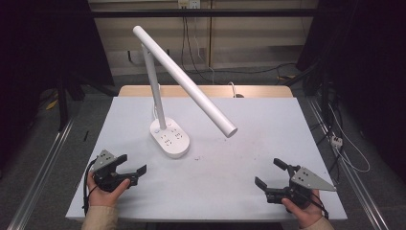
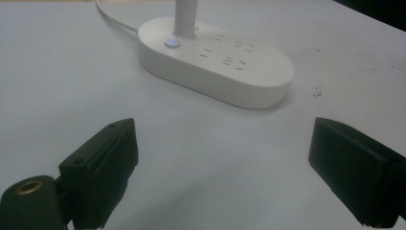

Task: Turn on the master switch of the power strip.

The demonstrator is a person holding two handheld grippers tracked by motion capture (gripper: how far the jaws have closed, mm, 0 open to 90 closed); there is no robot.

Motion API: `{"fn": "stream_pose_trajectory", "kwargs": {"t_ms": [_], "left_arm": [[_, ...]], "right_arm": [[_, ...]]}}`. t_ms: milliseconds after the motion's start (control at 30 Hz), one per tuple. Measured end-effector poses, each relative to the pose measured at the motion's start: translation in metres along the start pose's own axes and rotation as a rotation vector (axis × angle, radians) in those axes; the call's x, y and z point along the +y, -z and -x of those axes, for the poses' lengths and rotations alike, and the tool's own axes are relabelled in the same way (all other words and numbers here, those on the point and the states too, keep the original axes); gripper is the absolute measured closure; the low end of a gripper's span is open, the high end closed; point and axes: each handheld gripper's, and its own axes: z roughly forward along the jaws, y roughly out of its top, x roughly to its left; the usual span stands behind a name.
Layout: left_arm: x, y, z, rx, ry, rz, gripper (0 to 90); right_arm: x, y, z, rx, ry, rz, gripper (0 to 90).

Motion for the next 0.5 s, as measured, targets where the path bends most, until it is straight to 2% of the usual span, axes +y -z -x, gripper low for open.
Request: {"fn": "stream_pose_trajectory", "kwargs": {"t_ms": [500], "left_arm": [[-0.0033, 0.0067, -0.001, 0.008, -0.001, 0.007, 8.8]], "right_arm": [[0.0002, -0.0001, -0.0006, 0.004, 0.001, 0.0, 5.8]]}}
